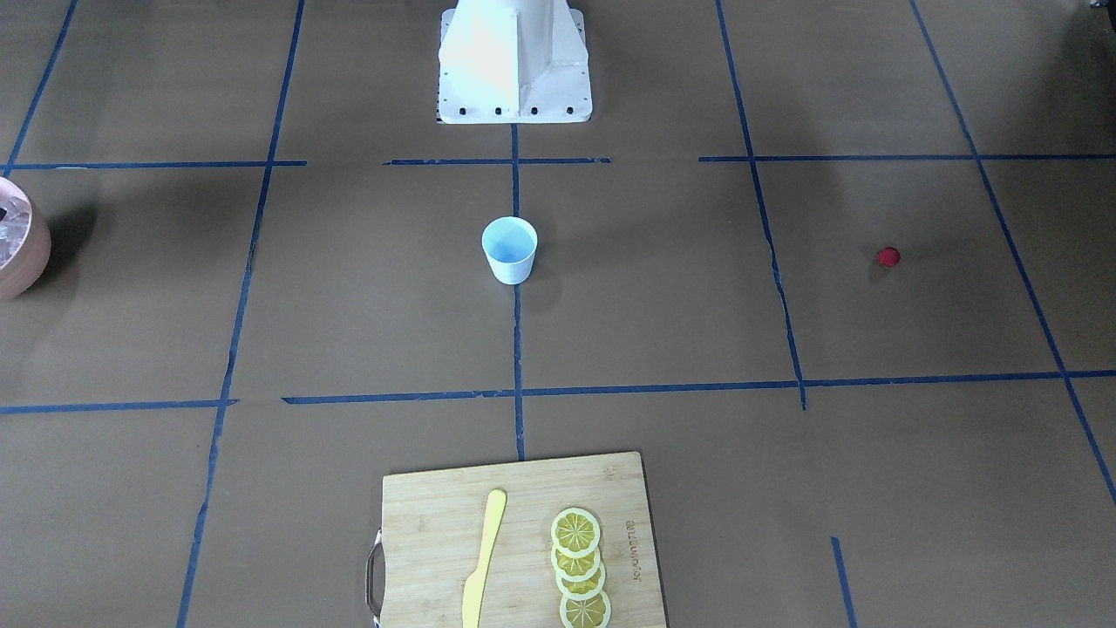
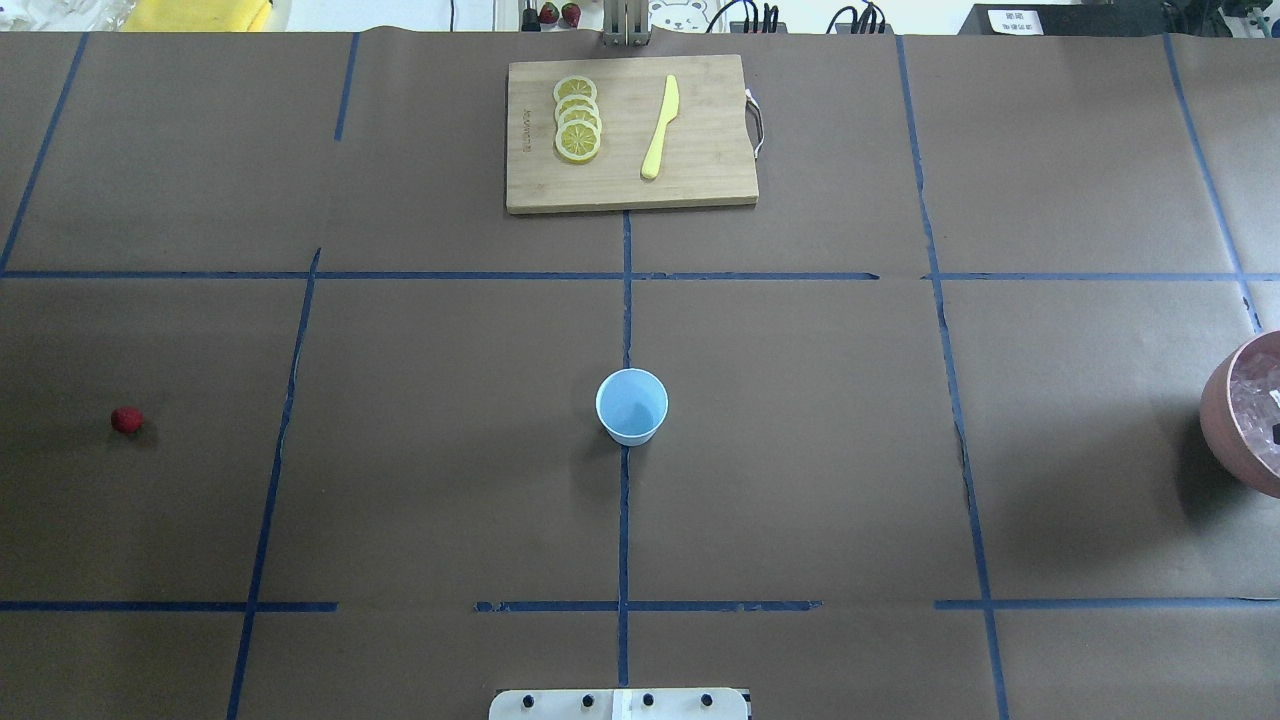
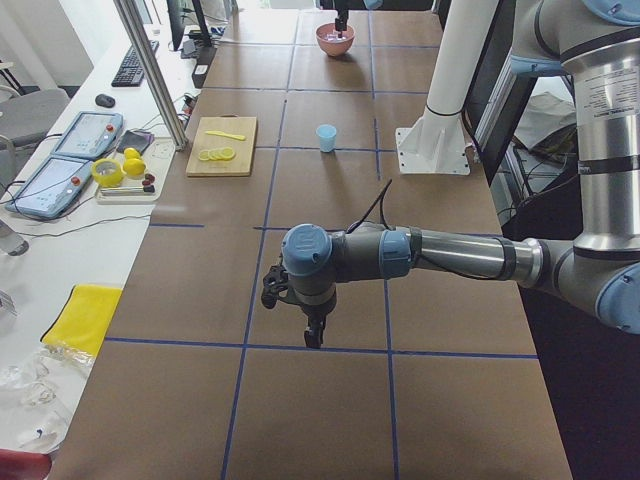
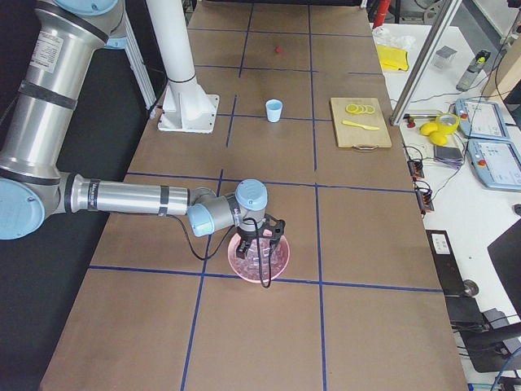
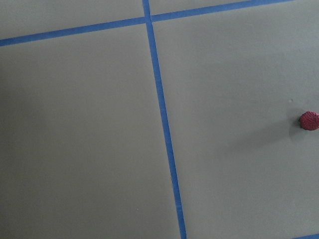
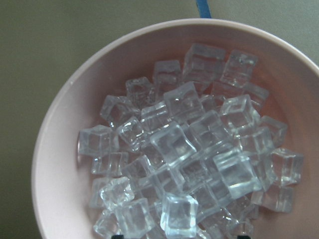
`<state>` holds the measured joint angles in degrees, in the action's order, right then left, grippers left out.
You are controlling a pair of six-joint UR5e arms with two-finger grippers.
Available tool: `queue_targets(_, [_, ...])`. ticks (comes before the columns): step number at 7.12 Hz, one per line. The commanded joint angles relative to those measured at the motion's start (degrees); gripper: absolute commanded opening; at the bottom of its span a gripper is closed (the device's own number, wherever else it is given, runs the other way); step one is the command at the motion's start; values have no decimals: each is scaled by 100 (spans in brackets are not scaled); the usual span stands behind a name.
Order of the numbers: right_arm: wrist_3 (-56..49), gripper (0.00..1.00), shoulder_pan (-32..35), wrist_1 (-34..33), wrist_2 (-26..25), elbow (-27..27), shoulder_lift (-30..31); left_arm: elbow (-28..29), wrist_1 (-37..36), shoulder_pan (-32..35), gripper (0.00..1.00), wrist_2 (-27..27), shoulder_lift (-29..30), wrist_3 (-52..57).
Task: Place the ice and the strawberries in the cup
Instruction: 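Grasp an ice cube from the pink bowl with the right gripper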
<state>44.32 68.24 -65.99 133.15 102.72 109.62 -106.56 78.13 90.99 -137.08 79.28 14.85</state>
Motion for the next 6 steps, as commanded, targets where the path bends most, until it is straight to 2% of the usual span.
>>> queue_targets(1, [-3,73,-13,16,-70,-42,-55,-5,0,6,100,-3,0,9])
queue_targets(6, [-3,71,-82,16,-88,-147,-151,-40,-17,6,100,-3,-9,9])
